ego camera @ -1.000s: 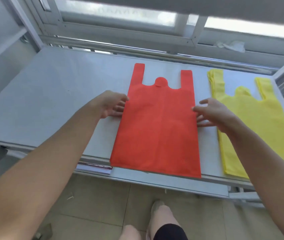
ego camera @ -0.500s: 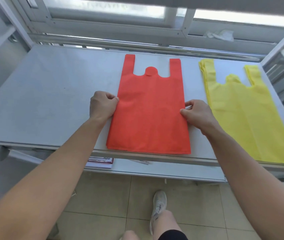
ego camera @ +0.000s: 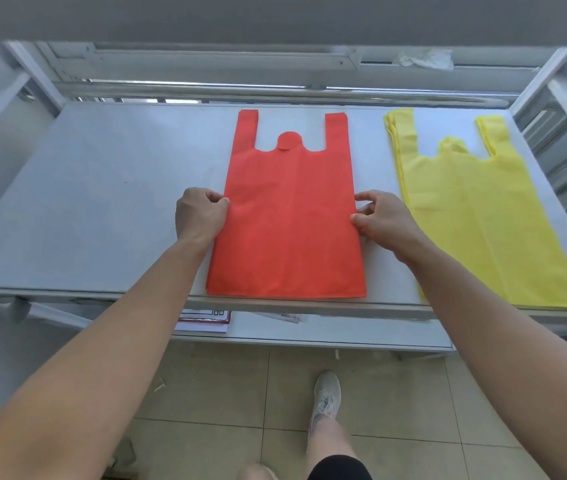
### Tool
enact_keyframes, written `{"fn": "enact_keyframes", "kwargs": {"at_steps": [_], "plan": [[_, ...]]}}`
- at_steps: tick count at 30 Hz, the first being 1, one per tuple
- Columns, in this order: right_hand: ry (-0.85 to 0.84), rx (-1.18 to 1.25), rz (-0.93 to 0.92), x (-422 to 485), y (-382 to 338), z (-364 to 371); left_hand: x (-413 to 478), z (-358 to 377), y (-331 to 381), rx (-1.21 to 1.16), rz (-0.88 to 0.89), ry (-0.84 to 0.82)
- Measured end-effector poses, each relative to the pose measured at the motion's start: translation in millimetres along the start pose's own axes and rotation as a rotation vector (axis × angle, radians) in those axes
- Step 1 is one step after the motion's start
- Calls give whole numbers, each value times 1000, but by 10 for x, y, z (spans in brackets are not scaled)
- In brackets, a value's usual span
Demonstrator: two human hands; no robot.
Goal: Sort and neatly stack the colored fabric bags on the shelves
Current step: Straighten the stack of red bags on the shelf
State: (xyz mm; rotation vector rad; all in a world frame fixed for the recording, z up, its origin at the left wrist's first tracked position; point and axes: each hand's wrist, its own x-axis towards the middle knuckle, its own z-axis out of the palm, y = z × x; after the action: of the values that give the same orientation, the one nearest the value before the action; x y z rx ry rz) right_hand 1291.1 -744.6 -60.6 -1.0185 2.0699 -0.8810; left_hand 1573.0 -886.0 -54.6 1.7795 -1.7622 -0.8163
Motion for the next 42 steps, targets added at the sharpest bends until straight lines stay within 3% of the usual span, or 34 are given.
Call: {"fn": "enact_keyframes", "kwargs": {"at_steps": [8,12,17,21,25,28,34,39,42], "plan": [[117,-46,2,-58,-77,80,45,27,-59,-80,-1,-30],[52,-25,20,-116,-93,-54,43,77,-21,-30,-27,-14],[126,-74,20,-271,57,-729,-236,402,420,137,259,57],[206,-128,69,-175,333,-1422,-431,949,1119,136,459,-168],[179,-120,54,264,512,-1833,-509,1596,1842,230,382,-512],[122,26,8,805,518,-1833,-300,2019,2225,30,199,-524],[24,203,4,1712,369,-1577,201,2448,2415,-615,-187,-452],[26,237,57,1904,280,-1457,220,2494,2508,-878,-197,-608],[-12,212,52,1939,250,-1423,234,2530,2555,-900,-177,-655]]}}
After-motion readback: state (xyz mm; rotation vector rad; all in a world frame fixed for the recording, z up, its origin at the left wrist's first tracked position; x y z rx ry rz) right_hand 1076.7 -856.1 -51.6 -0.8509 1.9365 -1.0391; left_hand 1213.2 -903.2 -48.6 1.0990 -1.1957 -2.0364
